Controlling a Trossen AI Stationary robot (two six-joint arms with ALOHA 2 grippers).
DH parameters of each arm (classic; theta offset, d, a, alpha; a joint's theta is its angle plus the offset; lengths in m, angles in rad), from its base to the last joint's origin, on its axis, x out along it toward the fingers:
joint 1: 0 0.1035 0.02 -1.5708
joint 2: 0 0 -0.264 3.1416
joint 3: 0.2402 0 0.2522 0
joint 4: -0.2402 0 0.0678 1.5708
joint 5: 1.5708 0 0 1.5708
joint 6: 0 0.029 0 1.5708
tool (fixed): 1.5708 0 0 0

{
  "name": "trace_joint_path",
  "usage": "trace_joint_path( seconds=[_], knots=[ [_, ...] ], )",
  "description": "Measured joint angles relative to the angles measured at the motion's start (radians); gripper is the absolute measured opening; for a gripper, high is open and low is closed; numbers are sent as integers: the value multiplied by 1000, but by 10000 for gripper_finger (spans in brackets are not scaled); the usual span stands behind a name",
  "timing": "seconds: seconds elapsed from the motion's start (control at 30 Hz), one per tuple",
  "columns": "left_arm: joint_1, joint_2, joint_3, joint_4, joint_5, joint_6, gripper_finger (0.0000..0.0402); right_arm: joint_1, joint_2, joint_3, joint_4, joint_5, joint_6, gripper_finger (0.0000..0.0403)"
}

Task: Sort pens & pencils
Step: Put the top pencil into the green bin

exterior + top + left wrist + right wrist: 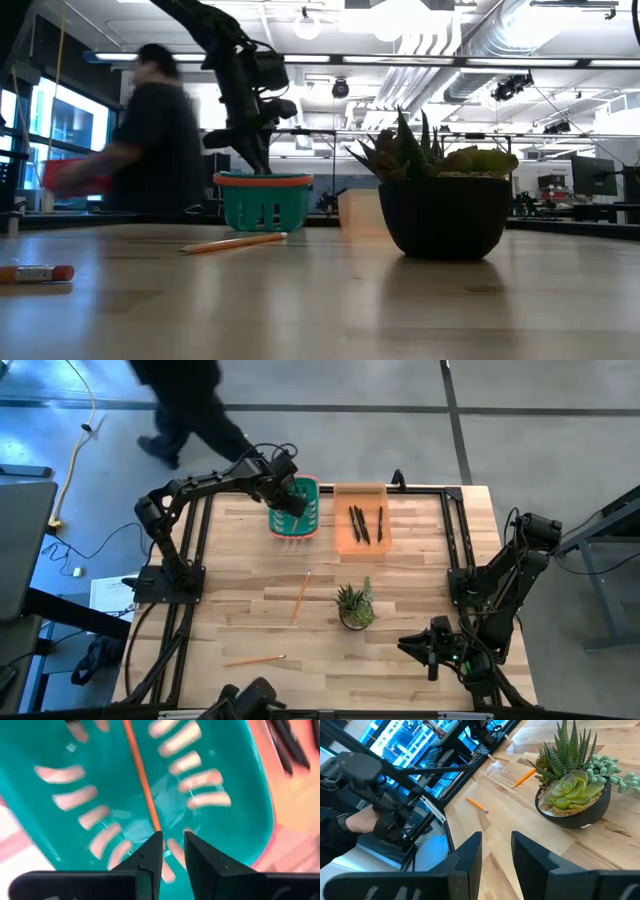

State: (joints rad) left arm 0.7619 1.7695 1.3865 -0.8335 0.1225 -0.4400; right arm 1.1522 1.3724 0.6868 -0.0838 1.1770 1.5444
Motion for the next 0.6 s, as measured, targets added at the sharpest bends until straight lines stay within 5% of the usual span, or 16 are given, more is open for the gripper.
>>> trace_joint_path(
  seconds=[0.6],
  knots=[
    [-174, -45, 0, -1, -93, 25, 83, 0, 0, 0, 0, -5, -7, 96]
  ],
)
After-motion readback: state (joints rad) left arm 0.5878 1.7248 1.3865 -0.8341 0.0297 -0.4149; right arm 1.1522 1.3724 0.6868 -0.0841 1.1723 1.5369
